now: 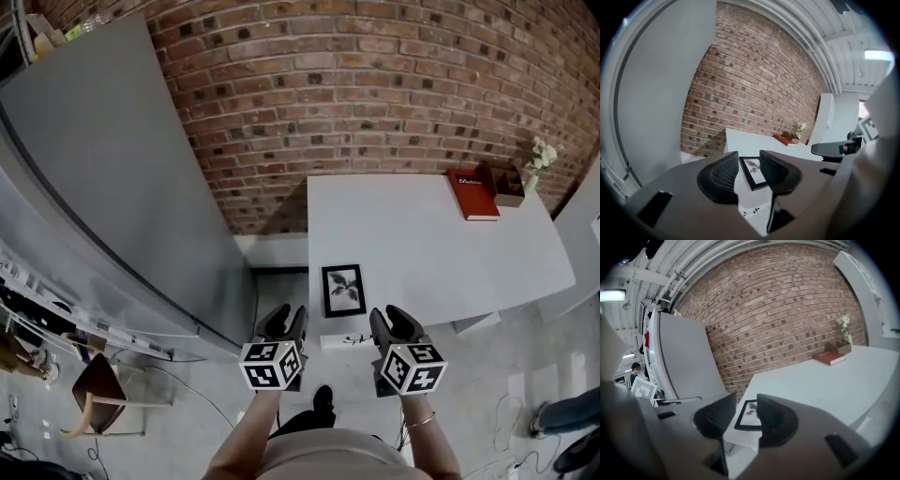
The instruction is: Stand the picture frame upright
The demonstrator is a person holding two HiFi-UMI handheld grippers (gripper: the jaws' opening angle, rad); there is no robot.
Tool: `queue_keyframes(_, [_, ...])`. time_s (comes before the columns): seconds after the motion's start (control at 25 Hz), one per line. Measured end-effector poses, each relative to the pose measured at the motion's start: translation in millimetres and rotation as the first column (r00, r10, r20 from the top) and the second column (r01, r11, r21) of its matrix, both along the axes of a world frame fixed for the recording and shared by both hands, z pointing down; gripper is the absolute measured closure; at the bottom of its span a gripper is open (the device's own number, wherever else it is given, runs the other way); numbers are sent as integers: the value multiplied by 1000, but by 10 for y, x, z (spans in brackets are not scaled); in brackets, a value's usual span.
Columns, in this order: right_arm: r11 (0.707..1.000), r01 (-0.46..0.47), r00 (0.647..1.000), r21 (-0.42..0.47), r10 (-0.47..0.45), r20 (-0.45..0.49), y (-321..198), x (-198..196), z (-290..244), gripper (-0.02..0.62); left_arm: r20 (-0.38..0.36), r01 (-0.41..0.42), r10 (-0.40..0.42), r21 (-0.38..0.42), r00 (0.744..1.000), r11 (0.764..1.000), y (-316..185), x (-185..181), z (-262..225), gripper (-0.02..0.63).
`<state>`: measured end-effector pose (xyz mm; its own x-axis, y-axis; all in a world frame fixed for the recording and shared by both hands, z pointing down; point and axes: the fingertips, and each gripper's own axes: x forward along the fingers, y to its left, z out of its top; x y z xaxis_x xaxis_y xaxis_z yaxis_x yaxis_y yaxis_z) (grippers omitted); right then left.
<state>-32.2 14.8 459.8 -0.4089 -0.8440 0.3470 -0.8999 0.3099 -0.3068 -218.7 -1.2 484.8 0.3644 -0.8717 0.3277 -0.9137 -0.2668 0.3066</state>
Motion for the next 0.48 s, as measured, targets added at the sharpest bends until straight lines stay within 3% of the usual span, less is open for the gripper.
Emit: queue_keyframes(0.48, [998,-25,999,-53,23,-44,-409,-59,254,472,-10,-24,24,-27,1000,999,-553,-28,134,469])
